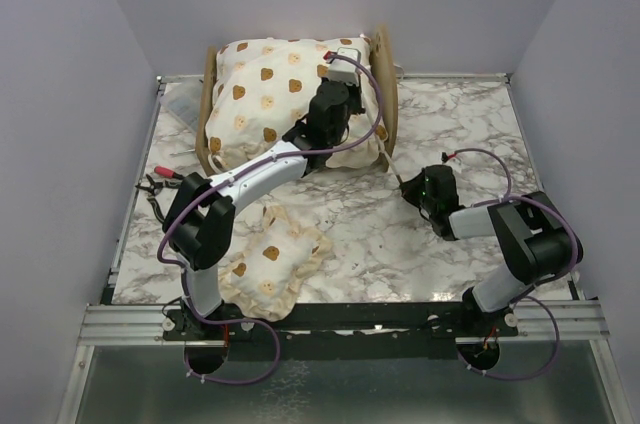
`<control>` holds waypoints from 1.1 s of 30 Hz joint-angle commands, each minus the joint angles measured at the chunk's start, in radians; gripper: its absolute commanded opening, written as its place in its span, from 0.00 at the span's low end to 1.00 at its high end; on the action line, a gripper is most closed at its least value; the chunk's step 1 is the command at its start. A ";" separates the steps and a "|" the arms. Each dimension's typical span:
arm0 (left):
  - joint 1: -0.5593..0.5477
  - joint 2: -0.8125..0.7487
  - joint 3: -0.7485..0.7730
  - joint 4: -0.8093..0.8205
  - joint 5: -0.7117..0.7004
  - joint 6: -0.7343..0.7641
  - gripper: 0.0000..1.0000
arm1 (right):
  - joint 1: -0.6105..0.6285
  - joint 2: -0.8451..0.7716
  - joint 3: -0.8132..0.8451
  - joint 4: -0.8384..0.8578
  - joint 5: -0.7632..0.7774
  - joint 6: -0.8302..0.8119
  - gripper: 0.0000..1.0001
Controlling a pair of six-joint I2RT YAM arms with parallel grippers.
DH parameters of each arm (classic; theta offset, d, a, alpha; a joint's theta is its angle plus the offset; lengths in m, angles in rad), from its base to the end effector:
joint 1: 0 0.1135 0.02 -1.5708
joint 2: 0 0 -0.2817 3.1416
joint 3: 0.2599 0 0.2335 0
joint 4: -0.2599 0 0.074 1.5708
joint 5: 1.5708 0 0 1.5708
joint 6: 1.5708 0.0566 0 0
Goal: Set up the pet bed
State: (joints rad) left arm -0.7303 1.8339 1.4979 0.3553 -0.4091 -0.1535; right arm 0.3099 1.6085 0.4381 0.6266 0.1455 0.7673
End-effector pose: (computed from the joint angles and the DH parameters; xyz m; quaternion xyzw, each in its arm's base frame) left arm 0.3517 -0.2848 0.3702 0.0560 0.6986 -0.1704 0.6927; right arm 0.2740 0.0791 0.1433 0.2317 0.8380 0.1970 0.4530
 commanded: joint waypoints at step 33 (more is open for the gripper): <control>0.106 -0.029 0.160 -0.128 -0.130 -0.045 0.00 | -0.026 -0.118 0.088 -0.204 -0.108 -0.077 0.00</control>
State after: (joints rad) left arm -0.6598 1.8336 1.5875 0.2214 -0.4667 -0.1799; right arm 0.2924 1.5288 0.4915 0.4942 0.0460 0.7208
